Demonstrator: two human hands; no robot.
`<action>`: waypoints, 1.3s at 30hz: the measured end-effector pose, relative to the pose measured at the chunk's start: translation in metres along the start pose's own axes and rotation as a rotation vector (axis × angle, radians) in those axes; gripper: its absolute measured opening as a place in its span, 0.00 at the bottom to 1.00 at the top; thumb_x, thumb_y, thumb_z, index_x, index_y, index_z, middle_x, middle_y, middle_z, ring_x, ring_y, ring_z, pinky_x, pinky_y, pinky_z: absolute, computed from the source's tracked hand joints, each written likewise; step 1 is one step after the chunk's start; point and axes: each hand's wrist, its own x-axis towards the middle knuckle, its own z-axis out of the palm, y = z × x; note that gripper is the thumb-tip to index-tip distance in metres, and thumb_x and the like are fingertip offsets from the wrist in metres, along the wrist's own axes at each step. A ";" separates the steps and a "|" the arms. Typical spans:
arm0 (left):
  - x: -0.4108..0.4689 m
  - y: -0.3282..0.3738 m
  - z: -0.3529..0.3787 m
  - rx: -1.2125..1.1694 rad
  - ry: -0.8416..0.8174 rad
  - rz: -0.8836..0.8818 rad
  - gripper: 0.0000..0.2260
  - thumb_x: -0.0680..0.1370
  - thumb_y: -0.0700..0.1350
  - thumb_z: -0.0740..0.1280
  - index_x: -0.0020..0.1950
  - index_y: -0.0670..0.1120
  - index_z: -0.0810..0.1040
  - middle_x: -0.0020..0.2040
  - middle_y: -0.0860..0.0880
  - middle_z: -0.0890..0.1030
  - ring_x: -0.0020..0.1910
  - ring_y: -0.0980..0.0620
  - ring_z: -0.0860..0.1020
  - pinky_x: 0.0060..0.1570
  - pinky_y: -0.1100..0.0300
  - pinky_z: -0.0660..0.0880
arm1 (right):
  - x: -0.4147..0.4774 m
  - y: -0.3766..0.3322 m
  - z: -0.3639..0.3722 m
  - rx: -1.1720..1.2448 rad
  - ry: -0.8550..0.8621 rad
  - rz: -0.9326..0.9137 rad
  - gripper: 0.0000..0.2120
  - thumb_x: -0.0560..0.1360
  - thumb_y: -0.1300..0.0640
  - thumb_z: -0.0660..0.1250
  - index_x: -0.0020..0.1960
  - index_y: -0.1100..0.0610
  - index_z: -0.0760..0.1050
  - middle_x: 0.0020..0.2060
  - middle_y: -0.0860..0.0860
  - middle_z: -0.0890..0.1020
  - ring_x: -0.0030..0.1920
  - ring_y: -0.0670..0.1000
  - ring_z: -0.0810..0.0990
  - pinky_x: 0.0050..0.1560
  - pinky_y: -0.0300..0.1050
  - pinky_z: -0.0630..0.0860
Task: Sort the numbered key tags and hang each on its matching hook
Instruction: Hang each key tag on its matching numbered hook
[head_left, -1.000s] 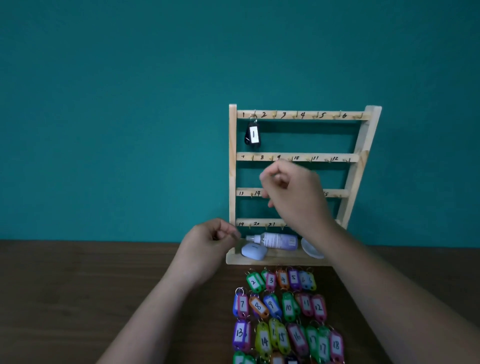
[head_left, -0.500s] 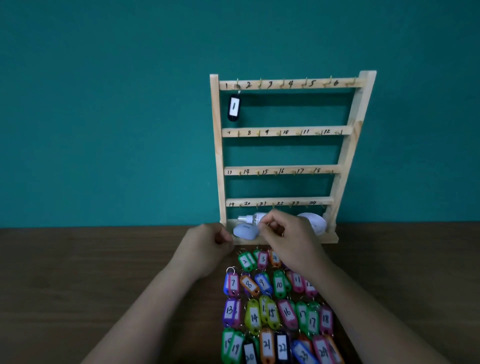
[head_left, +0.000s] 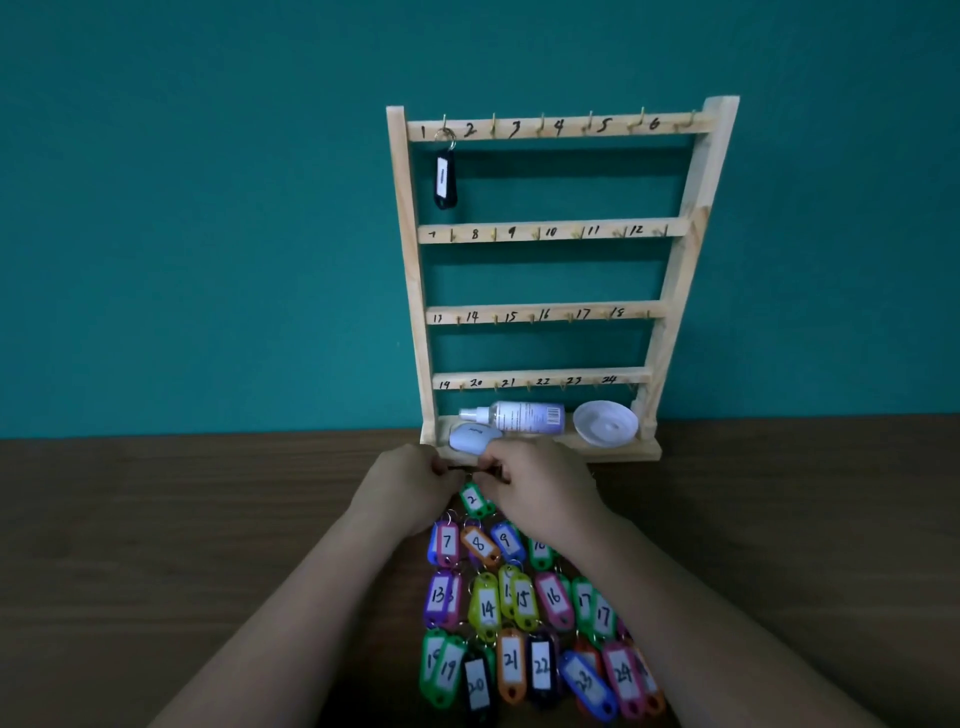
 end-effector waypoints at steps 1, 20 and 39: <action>0.000 0.001 0.001 -0.006 0.004 -0.001 0.13 0.80 0.58 0.69 0.47 0.49 0.82 0.44 0.50 0.83 0.48 0.46 0.81 0.40 0.56 0.71 | 0.001 -0.002 0.001 -0.028 -0.002 -0.006 0.09 0.82 0.45 0.69 0.56 0.48 0.84 0.44 0.45 0.83 0.42 0.48 0.80 0.37 0.44 0.71; -0.002 -0.001 0.003 -0.139 0.044 0.002 0.10 0.79 0.55 0.71 0.45 0.50 0.84 0.41 0.54 0.84 0.44 0.54 0.81 0.40 0.59 0.75 | 0.002 -0.008 0.012 -0.108 -0.046 0.027 0.05 0.83 0.49 0.68 0.50 0.47 0.81 0.40 0.47 0.82 0.39 0.51 0.76 0.38 0.46 0.68; -0.019 0.005 -0.031 -0.250 0.138 0.186 0.05 0.81 0.48 0.72 0.45 0.51 0.83 0.41 0.57 0.83 0.42 0.60 0.79 0.39 0.72 0.69 | 0.002 -0.002 -0.018 0.443 0.049 0.121 0.07 0.83 0.53 0.71 0.47 0.50 0.85 0.32 0.46 0.82 0.33 0.47 0.79 0.38 0.50 0.76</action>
